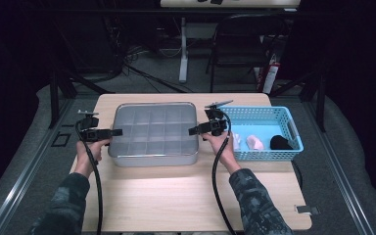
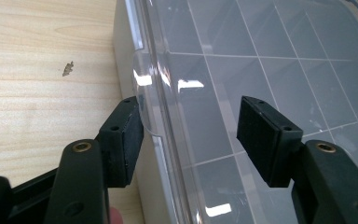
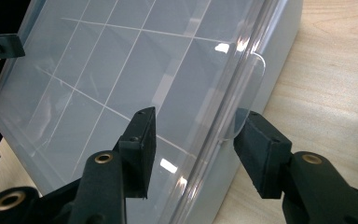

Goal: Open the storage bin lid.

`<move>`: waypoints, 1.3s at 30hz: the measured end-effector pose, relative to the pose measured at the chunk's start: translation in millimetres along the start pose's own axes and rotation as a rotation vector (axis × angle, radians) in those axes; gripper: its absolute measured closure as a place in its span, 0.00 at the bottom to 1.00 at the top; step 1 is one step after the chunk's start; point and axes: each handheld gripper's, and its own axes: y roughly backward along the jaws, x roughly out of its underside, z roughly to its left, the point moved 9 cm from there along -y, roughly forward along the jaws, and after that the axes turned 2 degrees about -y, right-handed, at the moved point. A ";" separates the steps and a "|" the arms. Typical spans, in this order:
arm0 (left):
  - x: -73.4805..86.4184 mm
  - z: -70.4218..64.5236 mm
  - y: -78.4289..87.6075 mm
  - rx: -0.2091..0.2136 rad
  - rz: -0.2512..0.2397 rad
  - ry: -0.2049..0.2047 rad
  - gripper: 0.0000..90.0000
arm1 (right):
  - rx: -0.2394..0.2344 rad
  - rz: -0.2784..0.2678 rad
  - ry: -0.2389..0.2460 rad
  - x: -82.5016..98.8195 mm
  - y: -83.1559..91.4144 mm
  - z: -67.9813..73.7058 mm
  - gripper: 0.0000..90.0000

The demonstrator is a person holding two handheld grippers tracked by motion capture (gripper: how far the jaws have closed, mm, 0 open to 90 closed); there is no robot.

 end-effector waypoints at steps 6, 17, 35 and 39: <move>-1.2 -1.5 4.8 0.006 -0.016 0.002 0.48 | -0.009 0.003 -0.001 1.4 0.9 0.5 0.55; -2.6 -1.5 6.8 0.001 -0.023 -0.003 0.50 | -0.002 -0.002 -0.007 1.5 1.1 1.4 0.54; -1.9 -0.5 5.9 0.009 -0.024 0.013 0.50 | 0.006 -0.021 0.018 -1.9 11.7 10.0 0.53; -2.2 -1.3 7.0 0.006 -0.028 0.011 0.50 | 0.015 -0.027 0.014 -2.9 13.7 11.2 0.55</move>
